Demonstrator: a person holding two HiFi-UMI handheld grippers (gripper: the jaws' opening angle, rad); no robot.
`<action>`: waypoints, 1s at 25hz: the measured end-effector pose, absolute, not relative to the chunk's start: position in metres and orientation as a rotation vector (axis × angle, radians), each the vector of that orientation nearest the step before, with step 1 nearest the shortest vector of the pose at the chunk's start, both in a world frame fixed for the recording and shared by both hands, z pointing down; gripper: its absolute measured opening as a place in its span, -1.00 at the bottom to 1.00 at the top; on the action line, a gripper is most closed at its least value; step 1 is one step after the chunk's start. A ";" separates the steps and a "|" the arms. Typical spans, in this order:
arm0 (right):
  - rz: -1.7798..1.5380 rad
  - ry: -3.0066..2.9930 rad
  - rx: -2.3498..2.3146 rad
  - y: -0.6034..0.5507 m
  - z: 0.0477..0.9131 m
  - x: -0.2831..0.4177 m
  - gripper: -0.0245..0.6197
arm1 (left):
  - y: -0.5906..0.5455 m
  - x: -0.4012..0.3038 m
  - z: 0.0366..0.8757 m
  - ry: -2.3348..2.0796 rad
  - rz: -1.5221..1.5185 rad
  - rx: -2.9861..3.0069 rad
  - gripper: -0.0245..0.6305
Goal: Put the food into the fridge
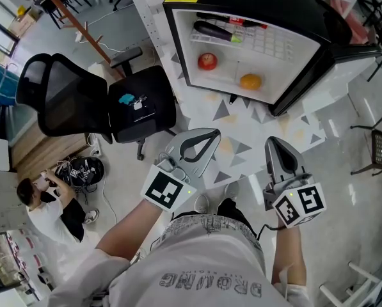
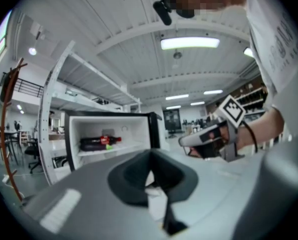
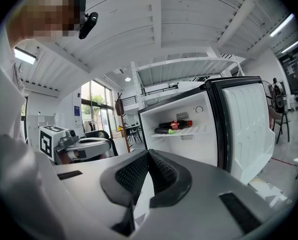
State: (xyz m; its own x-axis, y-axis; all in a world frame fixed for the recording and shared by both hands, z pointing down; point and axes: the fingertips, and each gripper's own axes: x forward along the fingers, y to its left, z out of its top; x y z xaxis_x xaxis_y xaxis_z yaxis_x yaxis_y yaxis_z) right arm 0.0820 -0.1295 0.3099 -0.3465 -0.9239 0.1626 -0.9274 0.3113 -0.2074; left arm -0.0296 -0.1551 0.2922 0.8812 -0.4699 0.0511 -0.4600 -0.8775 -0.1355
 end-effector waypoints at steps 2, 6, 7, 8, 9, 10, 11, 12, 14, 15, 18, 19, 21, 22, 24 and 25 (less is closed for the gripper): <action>0.417 -2.536 1.783 -0.130 0.310 0.081 -0.92 | -0.156 -0.032 0.292 0.735 -0.127 -2.927 -0.90; 0.417 -2.542 1.773 -0.132 0.309 0.079 -0.92 | -0.158 -0.035 0.290 0.745 -0.115 -2.940 -0.90; 0.417 -2.542 1.771 -0.132 0.310 0.079 -0.92 | -0.157 -0.035 0.290 0.744 -0.112 -2.942 -0.91; 0.417 -2.542 1.768 -0.132 0.310 0.079 -0.92 | -0.157 -0.036 0.290 0.742 -0.111 -2.942 -0.91; 0.417 -2.542 1.765 -0.132 0.311 0.078 -0.92 | -0.157 -0.036 0.290 0.741 -0.112 -2.941 -0.91; 0.417 -2.542 1.762 -0.132 0.311 0.078 -0.92 | -0.157 -0.036 0.291 0.740 -0.115 -2.938 -0.91; 0.416 -2.543 1.759 -0.132 0.311 0.077 -0.92 | -0.158 -0.036 0.291 0.739 -0.118 -2.934 -0.91; 0.416 -2.543 1.756 -0.132 0.311 0.077 -0.92 | -0.158 -0.036 0.291 0.739 -0.120 -2.931 -0.91; 0.416 -2.543 1.751 -0.133 0.312 0.077 -0.92 | -0.159 -0.036 0.292 0.742 -0.122 -2.931 -0.91; 0.416 -2.543 1.748 -0.133 0.312 0.077 -0.92 | -0.160 -0.036 0.292 0.743 -0.125 -2.932 -0.91; 0.415 -2.543 1.739 -0.133 0.312 0.076 -0.92 | -0.161 -0.034 0.292 0.746 -0.124 -2.936 -0.91; 0.414 -2.545 1.736 -0.133 0.312 0.075 -0.92 | -0.161 -0.034 0.291 0.746 -0.121 -2.935 -0.91; 0.412 -2.547 1.732 -0.134 0.311 0.074 -0.92 | -0.162 -0.033 0.289 0.745 -0.118 -2.929 -0.91; 0.412 -2.548 1.731 -0.134 0.311 0.074 -0.92 | -0.163 -0.032 0.289 0.744 -0.118 -2.927 -0.91; 0.413 -2.548 1.727 -0.135 0.312 0.074 -0.92 | -0.164 -0.031 0.289 0.745 -0.121 -2.928 -0.91; 0.415 -2.547 1.726 -0.135 0.312 0.074 -0.92 | -0.164 -0.031 0.290 0.745 -0.123 -2.929 -0.91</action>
State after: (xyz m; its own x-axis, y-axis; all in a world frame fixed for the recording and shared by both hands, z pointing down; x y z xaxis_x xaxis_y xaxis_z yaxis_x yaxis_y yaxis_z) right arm 0.0737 -0.1354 0.3117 -0.3813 -0.9071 0.1784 -0.9168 0.3464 -0.1987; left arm -0.0313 -0.1642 0.2896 0.8759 -0.4799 0.0499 -0.4704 -0.8724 -0.1329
